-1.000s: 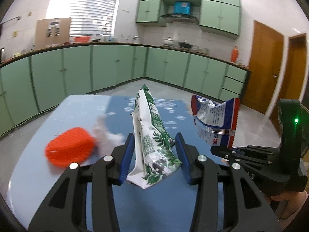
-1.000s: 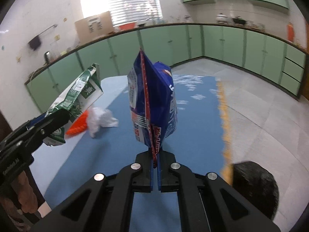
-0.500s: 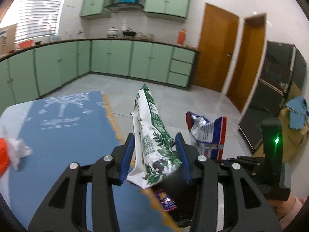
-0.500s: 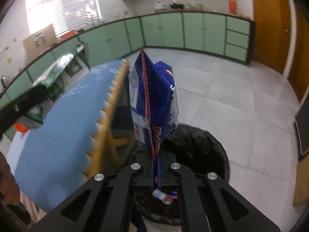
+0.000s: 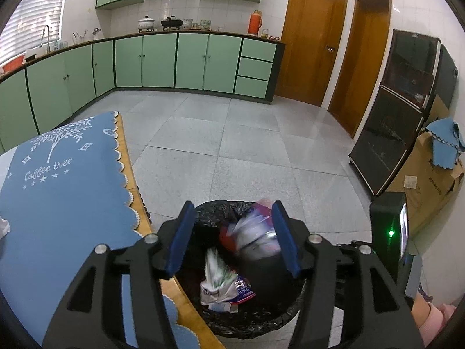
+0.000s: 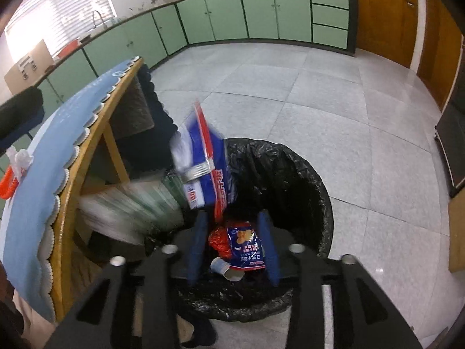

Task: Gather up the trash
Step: 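Grasp the white tissue with the right gripper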

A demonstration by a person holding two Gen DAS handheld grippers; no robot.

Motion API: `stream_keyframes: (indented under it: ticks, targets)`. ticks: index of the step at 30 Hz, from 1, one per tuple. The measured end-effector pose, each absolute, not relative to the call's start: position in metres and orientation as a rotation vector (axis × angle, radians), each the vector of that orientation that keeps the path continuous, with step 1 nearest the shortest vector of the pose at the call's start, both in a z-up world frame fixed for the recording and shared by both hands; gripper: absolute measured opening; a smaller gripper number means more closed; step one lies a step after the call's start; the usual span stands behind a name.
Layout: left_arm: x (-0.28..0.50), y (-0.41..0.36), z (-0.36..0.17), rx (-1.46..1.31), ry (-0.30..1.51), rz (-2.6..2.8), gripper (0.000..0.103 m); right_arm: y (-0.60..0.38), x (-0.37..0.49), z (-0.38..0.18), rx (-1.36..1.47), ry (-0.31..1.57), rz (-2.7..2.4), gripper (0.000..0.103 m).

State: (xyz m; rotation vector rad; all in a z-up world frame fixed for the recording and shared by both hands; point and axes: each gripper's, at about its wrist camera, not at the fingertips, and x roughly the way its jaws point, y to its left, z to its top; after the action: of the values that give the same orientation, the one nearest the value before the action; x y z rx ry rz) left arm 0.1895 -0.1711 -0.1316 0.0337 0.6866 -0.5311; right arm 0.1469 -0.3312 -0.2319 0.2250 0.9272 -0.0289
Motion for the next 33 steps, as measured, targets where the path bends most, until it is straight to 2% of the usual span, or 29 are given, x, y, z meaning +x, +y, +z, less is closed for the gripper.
stream_keyframes:
  ticks: [3, 9, 18, 25, 33]
  targets:
    - [0.192, -0.166, -0.128, 0.024, 0.686, -0.517, 0.055, -0.334, 0.144, -0.229, 0.216, 0.916, -0.052, 0.059]
    - [0.190, -0.135, -0.112, -0.008, 0.646, -0.453, 0.061, -0.335, 0.138, -0.212, 0.219, 0.869, -0.071, 0.076]
    - [0.179, -0.041, -0.091, -0.059, 0.576, -0.242, 0.068, -0.274, 0.148, -0.155, 0.144, 0.713, 0.024, 0.093]
    - [0.162, 0.054, -0.076, -0.040, 0.519, -0.002, 0.072, -0.189, 0.167, -0.117, 0.114, 0.604, 0.193, 0.097]
    - [0.146, 0.166, -0.078, -0.066, 0.532, 0.225, 0.072, -0.076, 0.195, -0.103, 0.087, 0.546, 0.371, 0.097]
